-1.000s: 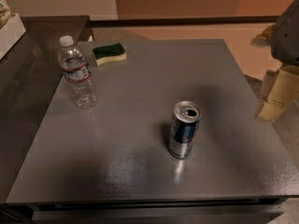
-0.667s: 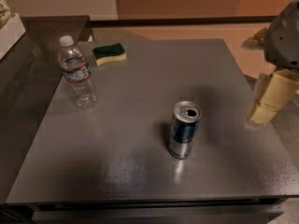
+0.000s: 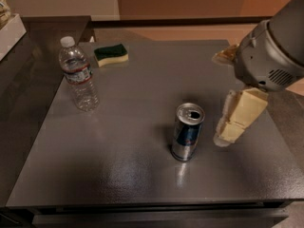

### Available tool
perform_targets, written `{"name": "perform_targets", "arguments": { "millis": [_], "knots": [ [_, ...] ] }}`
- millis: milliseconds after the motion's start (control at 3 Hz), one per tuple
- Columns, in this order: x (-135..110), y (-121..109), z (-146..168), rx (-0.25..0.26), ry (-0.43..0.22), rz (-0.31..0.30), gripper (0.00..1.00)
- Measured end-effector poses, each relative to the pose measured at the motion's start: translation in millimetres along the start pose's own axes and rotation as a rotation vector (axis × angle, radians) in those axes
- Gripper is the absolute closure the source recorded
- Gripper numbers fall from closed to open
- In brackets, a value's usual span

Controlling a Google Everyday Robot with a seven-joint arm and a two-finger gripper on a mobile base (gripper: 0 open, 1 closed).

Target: Move redbull can near water bottle

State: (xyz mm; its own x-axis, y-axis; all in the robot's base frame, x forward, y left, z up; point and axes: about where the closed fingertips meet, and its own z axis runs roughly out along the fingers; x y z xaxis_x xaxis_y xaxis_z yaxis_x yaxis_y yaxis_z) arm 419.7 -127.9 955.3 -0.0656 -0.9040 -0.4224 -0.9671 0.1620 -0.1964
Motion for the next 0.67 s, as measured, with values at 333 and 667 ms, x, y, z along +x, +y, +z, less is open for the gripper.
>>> {"name": "perform_targets", "arguments": {
  "millis": [333,667],
  "knots": [
    [-13,12,20,-0.035,-0.022,-0.024,0.00],
    [-17,22,34,-0.066,-0.025,-0.039,0.00]
  ]
}}
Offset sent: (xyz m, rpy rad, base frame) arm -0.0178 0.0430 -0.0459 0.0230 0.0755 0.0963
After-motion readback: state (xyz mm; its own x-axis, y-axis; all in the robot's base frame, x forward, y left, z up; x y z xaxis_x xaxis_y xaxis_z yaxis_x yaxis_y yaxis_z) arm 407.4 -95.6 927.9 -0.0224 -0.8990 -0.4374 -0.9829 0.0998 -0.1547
